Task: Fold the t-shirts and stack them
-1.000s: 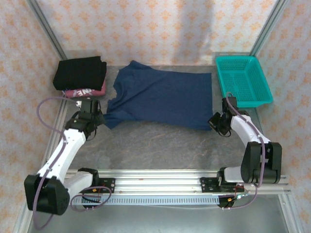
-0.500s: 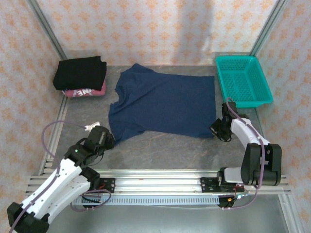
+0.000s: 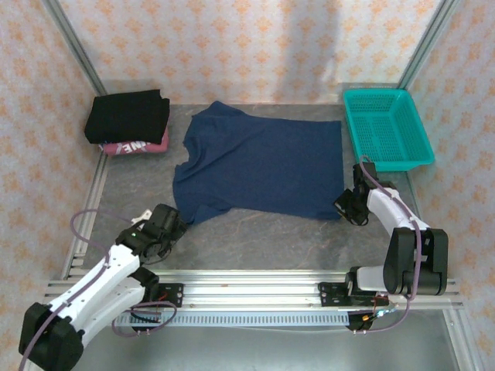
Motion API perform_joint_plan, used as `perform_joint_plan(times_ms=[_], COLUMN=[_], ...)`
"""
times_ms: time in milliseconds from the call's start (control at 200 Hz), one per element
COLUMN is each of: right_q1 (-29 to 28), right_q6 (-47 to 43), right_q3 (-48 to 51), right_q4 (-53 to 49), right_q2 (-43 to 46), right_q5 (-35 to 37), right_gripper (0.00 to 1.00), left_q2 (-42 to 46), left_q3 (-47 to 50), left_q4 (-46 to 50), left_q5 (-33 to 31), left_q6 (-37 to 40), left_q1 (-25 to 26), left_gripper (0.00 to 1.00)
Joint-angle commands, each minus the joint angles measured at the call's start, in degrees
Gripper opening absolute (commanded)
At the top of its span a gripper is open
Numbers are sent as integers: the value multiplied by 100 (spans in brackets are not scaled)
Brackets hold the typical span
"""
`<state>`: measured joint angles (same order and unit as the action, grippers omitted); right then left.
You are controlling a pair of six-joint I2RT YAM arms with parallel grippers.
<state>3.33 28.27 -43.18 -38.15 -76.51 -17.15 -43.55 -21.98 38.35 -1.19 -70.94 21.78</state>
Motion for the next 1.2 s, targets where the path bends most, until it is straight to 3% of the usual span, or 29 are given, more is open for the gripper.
perform_joint_plan(times_ms=[0, 175, 360, 575, 986, 1111, 1196], right_q1=[39, 40, 39, 44, 38, 40, 43], right_q6=[-217, -433, -551, -644, -800, -821, -834], right_q3=[-75, -138, -252, -293, -228, -238, -275], right_q4=[-152, -248, -251, -249, -287, -269, -264], right_q2=[-48, -30, -151, -187, -110, -114, -151], right_q5=[53, 89, -3, -52, 9, 10, 26], right_gripper=[0, 0, 0, 0, 0, 0, 0], left_q2=[277, 1114, 1184, 602, -793, -1129, -1350], left_q3=[327, 576, 746, 756, 309, 307, 267], left_q4=[-560, -655, -1068, -1499, -1973, -2295, -2428], left_q5=[317, 489, 647, 491, 638, 734, 846], left_q6=[-964, -1659, -2359, -2989, -2997, -2935, -2851], left_q1=[-393, -570, -574, -613, -864, -992, -1009], left_gripper=[71, 71, 71, 71, 71, 65, 51])
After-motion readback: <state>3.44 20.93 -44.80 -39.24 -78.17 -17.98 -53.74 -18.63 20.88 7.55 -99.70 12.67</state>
